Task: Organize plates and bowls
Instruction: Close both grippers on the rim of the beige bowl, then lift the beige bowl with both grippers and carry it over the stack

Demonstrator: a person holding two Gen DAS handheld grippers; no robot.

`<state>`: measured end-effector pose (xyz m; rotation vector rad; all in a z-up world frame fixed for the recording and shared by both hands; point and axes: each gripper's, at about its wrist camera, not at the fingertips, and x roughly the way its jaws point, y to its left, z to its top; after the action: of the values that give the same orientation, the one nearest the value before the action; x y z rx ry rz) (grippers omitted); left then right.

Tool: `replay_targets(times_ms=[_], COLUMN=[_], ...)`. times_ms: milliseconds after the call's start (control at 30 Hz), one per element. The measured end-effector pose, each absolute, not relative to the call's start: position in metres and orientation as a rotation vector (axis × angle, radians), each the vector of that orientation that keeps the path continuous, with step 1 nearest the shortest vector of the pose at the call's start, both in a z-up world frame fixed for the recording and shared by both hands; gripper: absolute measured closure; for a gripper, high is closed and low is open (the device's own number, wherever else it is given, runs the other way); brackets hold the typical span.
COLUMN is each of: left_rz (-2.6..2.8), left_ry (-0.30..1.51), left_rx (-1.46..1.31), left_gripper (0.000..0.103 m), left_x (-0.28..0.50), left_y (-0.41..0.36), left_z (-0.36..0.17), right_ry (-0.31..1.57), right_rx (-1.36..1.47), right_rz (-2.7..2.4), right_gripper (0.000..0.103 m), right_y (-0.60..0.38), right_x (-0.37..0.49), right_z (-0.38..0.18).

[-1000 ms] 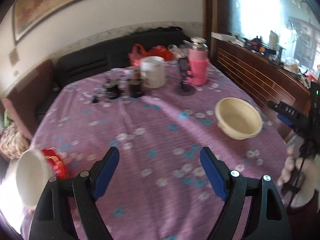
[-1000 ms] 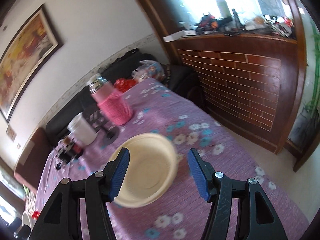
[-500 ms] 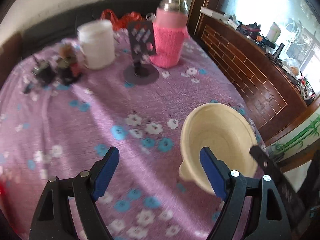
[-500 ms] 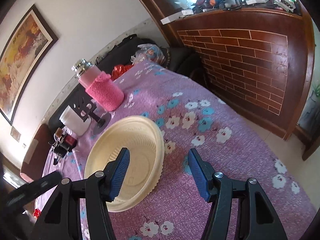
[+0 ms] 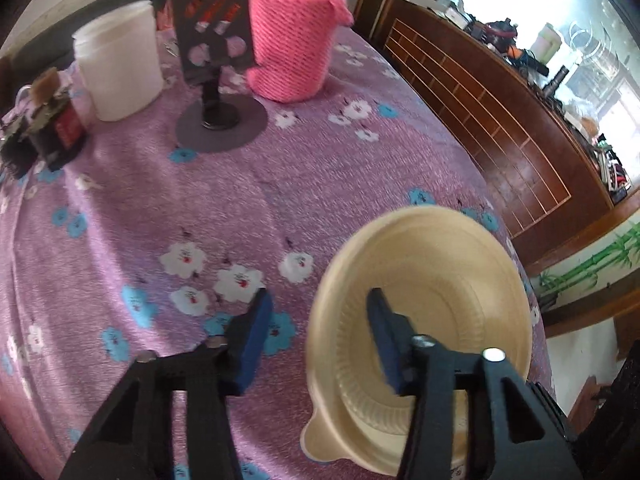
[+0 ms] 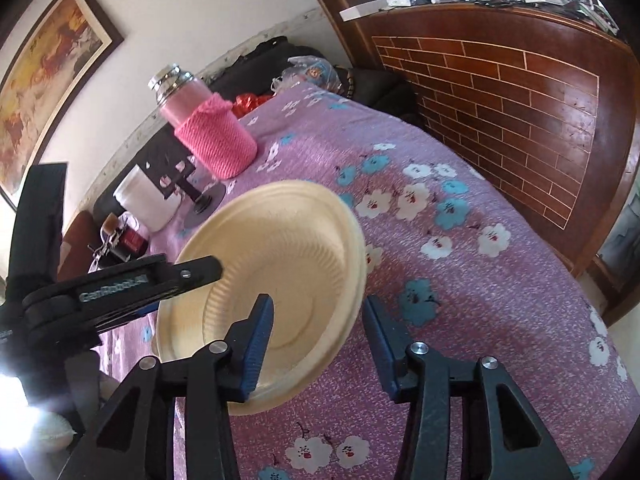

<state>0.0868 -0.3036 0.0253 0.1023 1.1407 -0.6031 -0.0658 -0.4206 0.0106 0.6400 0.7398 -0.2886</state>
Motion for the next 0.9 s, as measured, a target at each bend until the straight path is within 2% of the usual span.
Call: replay_targets(times_ms=[33,67,167,467,700,900], left_rz=[-0.611,-0.612,-0.618,-0.613,-0.57,-0.498], left_ry=[1.153,1.156,1.137,1.087,1.069,0.981], left_rx=[0.106,0.115,0.136,0.09,-0.006,-0.052], left_gripper=[0.078,0.083,0.086,0.087,0.087,0.087], left_x=[0.086,0.085,0.08,0.055,0.041,0.018], left_y=[-0.306,-0.307,-0.308,-0.275,-0.217,-0.152], left_z=[0.022,0.021,0.023,0.043,0.058,0.087], right_ry=[0.743,0.747,0.741,0.697,0.681,0.684], right_rx=[0.642,0.65,0.659,0.655,0.618,0.578], right_rz=[-0.288,-0.284,-0.292,-0.261,-0.14,-0.047], right_gripper=[0.065,0.068,0.073,0.086,0.087,0.087], right_y=[-0.421,-0.421,-0.424,-0.42,-0.389,-0.333], right_x=[-0.065,-0.065,-0.066,-0.073,-0.072,-0.075], right_z=[0.01,0.008,0.008,0.015,0.027,0.053])
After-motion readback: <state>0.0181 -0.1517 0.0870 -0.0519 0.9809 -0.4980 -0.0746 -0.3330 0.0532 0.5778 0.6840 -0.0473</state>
